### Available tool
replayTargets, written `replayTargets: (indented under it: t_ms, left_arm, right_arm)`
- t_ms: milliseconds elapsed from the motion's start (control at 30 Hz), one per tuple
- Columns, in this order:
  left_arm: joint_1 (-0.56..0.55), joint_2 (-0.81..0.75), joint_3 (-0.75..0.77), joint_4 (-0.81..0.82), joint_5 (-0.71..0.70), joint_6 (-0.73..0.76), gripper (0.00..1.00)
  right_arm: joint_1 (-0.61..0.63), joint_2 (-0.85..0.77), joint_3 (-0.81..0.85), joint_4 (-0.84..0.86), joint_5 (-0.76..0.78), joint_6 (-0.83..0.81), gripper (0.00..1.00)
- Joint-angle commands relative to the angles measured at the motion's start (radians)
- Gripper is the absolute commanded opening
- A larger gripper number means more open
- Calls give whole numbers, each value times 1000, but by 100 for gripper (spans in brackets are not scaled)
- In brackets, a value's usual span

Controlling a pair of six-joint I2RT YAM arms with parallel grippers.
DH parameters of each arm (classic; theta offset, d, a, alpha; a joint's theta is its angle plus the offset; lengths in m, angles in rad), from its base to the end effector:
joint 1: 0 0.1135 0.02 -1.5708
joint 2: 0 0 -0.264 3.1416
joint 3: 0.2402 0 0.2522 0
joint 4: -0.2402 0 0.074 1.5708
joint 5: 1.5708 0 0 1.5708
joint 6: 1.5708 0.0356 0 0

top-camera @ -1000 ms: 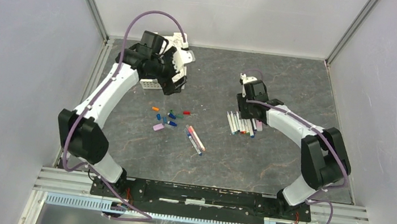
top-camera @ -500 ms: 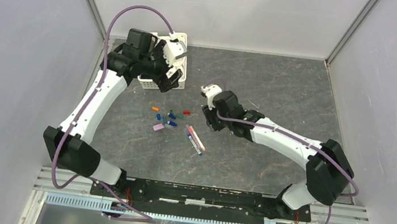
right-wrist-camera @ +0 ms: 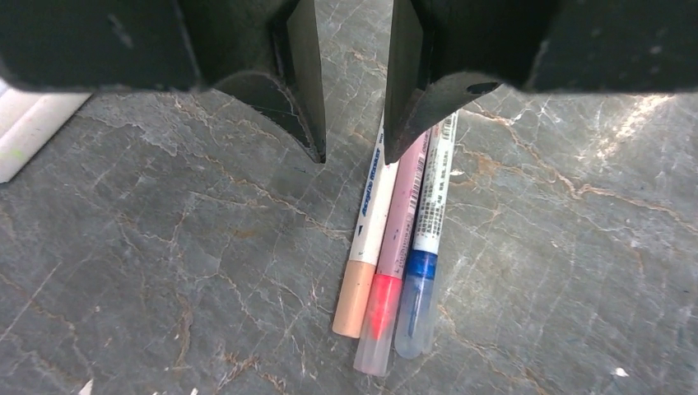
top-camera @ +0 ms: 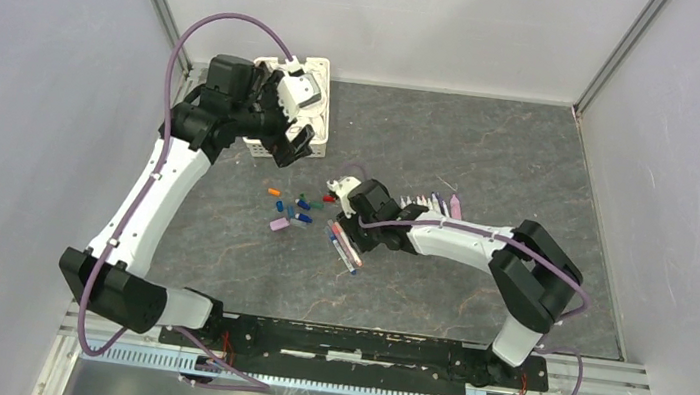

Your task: Open the pen caps

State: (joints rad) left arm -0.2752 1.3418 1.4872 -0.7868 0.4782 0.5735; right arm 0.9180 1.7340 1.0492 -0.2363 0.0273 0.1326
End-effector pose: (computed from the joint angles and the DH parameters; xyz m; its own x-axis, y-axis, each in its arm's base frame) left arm 0.2634 -0.0914 0.4023 -0.1602 0.5458 -0.8225 0.8132 0.5453 0.2035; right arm 0.2175 0.2829 0.1783 -0.5831 -0.5450 -0.6025 -0.7132 0.6985 0.0584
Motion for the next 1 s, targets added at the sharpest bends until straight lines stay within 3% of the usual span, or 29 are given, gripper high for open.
replayTargets:
  t_ms: [0, 333, 567, 967]
  left_arm:
    - [5, -41, -32, 26, 46, -20, 100]
    - [5, -46, -61, 37, 57, 23, 100]
    - [5, -24, -31, 7, 107, 26, 100]
    - [4, 25, 1, -62, 92, 43, 100]
  right_arm:
    - [3, 28, -6, 49, 8, -9, 37]
    - [2, 3, 40, 11, 90, -1, 43]
    - [17, 3, 55, 38, 32, 21, 47]
    - [31, 61, 32, 49, 36, 25, 42]
